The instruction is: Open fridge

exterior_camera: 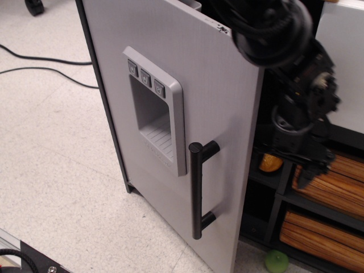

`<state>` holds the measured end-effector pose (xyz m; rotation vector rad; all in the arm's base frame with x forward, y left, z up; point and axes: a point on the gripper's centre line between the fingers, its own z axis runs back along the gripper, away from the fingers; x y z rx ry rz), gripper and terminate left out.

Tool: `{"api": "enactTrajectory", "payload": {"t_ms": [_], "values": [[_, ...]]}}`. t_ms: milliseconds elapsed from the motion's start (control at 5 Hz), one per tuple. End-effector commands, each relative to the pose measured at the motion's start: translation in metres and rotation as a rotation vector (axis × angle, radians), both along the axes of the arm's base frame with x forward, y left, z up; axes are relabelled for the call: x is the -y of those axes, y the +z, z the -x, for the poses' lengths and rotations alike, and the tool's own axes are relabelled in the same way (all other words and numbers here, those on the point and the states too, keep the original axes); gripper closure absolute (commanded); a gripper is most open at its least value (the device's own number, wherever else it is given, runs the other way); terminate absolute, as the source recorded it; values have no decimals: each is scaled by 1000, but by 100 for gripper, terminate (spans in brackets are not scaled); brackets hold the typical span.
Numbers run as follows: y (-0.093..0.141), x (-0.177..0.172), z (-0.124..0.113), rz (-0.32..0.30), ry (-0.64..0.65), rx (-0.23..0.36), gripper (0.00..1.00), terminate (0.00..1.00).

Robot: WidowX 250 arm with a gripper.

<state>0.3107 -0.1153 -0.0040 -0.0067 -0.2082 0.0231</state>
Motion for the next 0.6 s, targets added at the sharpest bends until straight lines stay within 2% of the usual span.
{"api": "enactTrajectory", "payload": {"t_ms": [0, 200, 400], "values": [[50, -29, 18, 18, 25, 44, 0, 0], [77, -54, 35, 50, 58, 48, 0, 0], [92, -80, 52, 50, 115, 47, 0, 0]]}}
